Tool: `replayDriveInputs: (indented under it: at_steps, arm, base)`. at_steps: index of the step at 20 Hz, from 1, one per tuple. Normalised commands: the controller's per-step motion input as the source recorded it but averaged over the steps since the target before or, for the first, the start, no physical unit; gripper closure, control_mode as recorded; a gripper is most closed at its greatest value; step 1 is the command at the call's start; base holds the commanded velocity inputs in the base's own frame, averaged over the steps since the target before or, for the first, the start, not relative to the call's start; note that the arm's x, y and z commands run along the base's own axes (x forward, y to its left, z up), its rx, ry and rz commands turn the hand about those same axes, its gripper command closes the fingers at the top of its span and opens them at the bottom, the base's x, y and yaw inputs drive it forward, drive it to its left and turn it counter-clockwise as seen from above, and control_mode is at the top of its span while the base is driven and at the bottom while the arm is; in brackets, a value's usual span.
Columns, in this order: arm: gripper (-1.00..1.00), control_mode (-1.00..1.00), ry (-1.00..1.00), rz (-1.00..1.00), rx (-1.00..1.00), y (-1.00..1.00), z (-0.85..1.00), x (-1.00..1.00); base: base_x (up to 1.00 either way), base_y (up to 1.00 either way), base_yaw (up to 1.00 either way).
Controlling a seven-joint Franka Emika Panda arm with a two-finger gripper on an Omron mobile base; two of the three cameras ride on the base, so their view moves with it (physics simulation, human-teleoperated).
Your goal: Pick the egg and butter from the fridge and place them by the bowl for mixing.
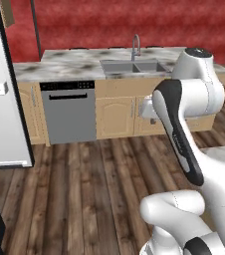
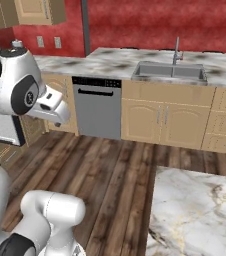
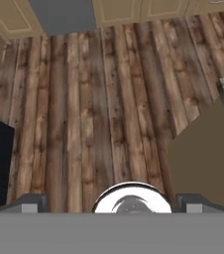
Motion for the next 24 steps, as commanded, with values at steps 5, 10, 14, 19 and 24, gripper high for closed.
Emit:
replayDriveInputs:
  at_steps: [5, 10, 14, 19, 24]
  arm:
    - [-1.00, -1.00, 0.03, 0.00, 0.01, 0.00, 0.35, -0.93]
    - [-1.00, -1.00, 0.05, 0.00, 0.00, 0.00, -0.01, -0.07]
    - [-1.00, -1.00, 0.00, 0.00, 0.00, 0.00, 0.00, 0.00]
    - [-1.00, 1.00, 0.00, 0.00, 0.00, 0.00, 0.00, 0.00]
    - [-1.00, 1.00, 0.00, 0.00, 0.00, 0.00, 0.00, 0.00]
  base:
    - [0.00, 0.00, 0.00]
    - [0.00, 0.00, 0.00]
    - [0.00, 0.00, 0.00]
    - [0.05, 0.02, 0.03]
    - [0.63, 0.10, 0.14]
